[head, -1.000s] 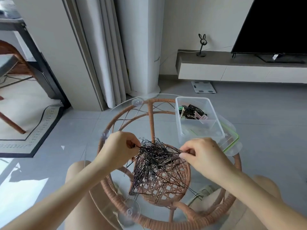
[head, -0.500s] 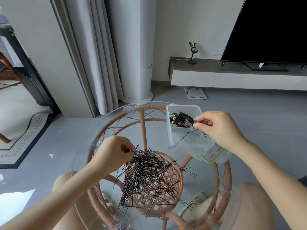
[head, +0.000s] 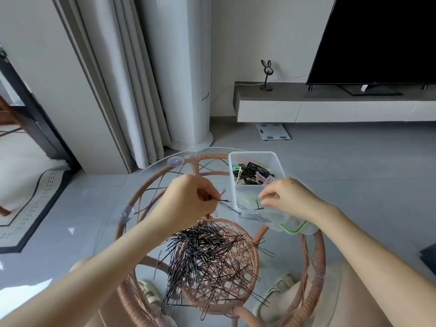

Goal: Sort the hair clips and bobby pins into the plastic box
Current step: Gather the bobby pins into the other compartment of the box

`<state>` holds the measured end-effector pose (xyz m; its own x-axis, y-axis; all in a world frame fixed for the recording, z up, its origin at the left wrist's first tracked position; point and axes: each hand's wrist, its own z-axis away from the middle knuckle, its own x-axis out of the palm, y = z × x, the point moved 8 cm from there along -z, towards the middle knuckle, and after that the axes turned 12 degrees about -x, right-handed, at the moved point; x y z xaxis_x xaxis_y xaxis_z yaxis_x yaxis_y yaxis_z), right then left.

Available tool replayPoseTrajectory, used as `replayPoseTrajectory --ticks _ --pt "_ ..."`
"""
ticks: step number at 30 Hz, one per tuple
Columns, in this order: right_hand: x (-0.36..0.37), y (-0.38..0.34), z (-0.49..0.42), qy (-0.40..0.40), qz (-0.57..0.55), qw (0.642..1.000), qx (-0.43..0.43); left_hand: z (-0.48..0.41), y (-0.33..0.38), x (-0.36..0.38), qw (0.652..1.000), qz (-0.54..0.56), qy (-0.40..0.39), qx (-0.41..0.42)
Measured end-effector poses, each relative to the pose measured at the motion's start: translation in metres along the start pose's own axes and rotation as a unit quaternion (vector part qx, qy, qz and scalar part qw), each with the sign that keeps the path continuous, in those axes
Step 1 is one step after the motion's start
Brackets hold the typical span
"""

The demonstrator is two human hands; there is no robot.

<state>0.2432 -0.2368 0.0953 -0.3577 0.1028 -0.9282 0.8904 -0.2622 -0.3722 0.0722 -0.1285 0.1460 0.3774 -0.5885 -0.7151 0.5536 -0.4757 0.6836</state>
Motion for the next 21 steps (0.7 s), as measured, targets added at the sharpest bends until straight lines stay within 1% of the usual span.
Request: replayPoseTrajectory --ticks 4,6,8,10,13,16,18,19,21 --pt "-0.032 0.006 0.024 0.140 -0.006 0.990 0.005 -0.020 0.056 0.026 0.996 -0.019 -0.033 0.086" --pt "-0.042 0.009 0.041 0.184 -0.010 0.983 0.014 -0.035 0.079 0.044 0.990 -0.054 -0.046 0.122" --pt "-0.045 0.010 0.055 0.196 -0.009 0.980 0.025 -0.051 0.096 0.064 0.982 -0.104 -0.048 0.150" --pt "-0.045 0.010 0.065 0.193 0.000 0.981 0.027 -0.063 0.109 0.083 0.967 -0.164 -0.054 0.188" --pt "-0.041 0.015 0.072 0.183 0.009 0.983 0.026 -0.072 0.112 0.108 0.941 -0.235 -0.093 0.227" --pt "-0.028 0.019 0.070 0.160 0.004 0.987 0.023 -0.074 0.095 0.123 0.923 -0.283 -0.130 0.227" --pt "-0.019 0.021 0.066 0.148 0.010 0.989 0.023 -0.079 0.075 0.132 0.917 -0.304 -0.166 0.197" --pt "-0.018 0.022 0.064 0.152 0.006 0.988 0.026 -0.082 0.065 0.135 0.918 -0.301 -0.189 0.176" --pt "-0.020 0.028 0.063 0.187 -0.022 0.981 0.047 -0.083 0.054 0.135 0.921 -0.284 -0.227 0.141"
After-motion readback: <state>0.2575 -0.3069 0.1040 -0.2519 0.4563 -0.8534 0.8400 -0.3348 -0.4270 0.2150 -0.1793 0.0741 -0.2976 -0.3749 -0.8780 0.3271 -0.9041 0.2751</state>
